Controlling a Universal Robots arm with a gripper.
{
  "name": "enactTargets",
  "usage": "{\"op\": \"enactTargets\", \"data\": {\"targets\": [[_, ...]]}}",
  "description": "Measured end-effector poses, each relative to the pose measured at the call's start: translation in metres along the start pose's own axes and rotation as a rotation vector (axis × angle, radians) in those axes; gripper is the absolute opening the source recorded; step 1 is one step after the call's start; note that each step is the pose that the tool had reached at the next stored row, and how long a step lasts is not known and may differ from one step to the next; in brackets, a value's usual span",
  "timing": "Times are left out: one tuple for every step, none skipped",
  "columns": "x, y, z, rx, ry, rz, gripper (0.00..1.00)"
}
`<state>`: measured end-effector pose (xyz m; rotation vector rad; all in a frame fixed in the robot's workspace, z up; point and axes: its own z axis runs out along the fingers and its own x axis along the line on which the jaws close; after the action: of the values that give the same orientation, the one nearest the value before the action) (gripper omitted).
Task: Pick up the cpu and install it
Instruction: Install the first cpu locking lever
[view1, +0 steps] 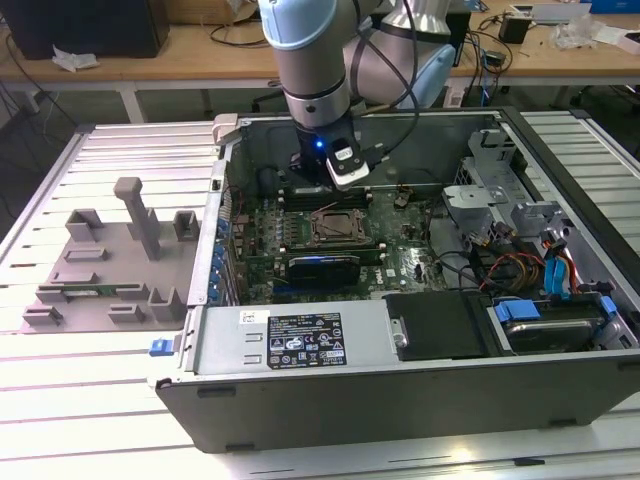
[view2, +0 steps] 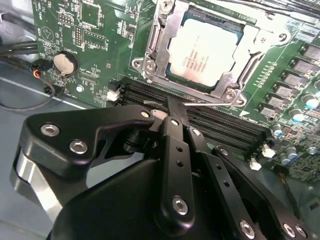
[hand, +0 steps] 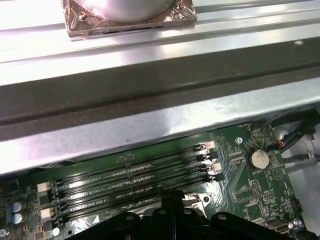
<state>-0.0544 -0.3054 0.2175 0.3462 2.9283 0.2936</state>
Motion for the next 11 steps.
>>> {"op": "enactTargets", "data": {"targets": [[0.0006,-0.0003,0.0015,-0.0004,-0.0017,0.000,0.11],[0.0010,-0.0005,0.0030,-0.0006,-0.0026,0.000,0.11],[0.0015,-0.0004,0.0047,-0.0009,-0.0034,-0.001,0.11],[0.0018,-0.0001,0.0059,0.0002,-0.0038,-0.001,0.11],[0.0024,0.0008,0.0076,0.0062,-0.0049,-0.002,0.11],[0.0028,0.0017,0.0087,0.0110,-0.0061,-0.003,0.11],[0.0031,0.0023,0.0093,0.0138,-0.0067,-0.004,0.11],[0.0035,0.0034,0.0102,0.0187,-0.0079,-0.005,0.11],[0.0040,0.0048,0.0113,0.0235,-0.0090,-0.006,0.11],[0.0046,0.0064,0.0124,0.0281,-0.0100,-0.006,0.11],[0.0049,0.0069,0.0129,0.0323,-0.0110,-0.007,0.11]]}}
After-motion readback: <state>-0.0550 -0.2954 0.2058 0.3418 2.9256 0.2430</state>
